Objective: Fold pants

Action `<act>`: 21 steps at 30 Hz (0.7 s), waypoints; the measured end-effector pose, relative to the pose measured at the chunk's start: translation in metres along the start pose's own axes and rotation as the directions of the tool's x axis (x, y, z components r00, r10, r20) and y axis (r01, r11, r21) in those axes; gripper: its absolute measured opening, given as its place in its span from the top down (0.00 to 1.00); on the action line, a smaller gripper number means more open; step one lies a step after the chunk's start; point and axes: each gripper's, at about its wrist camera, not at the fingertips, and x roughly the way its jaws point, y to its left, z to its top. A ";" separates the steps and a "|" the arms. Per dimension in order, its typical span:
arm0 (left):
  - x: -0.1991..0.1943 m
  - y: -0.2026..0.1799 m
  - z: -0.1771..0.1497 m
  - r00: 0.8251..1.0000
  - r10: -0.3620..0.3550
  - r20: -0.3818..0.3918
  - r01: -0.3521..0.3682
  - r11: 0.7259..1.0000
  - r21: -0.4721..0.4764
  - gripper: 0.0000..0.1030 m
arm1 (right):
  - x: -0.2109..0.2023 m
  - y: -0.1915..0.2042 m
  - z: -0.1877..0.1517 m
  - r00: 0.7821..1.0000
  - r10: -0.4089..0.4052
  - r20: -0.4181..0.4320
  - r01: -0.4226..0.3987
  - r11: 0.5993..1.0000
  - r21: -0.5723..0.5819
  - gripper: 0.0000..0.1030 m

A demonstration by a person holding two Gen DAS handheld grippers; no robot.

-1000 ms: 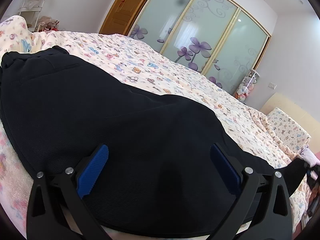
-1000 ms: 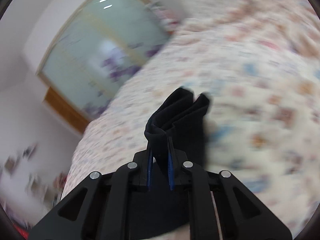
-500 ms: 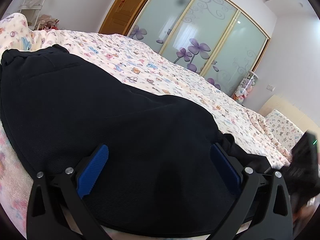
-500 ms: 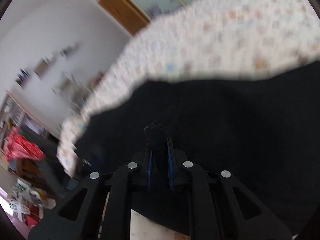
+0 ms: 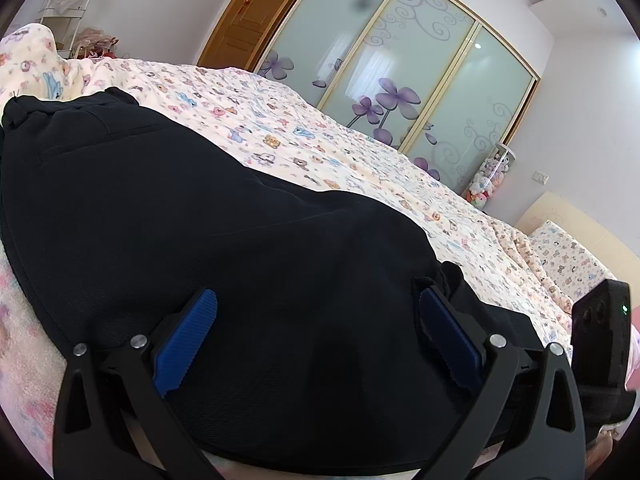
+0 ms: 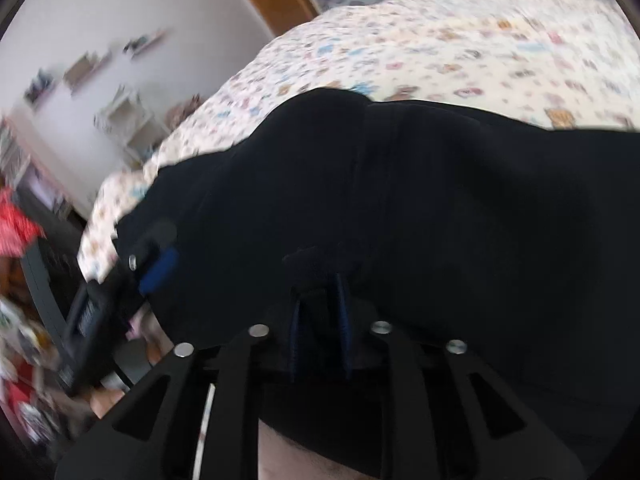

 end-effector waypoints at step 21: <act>-0.038 0.002 0.008 0.997 0.051 -0.050 -0.052 0.998 -0.018 0.02 | -0.063 -0.027 -0.018 0.970 0.221 0.097 -0.235 0.958 0.167 0.32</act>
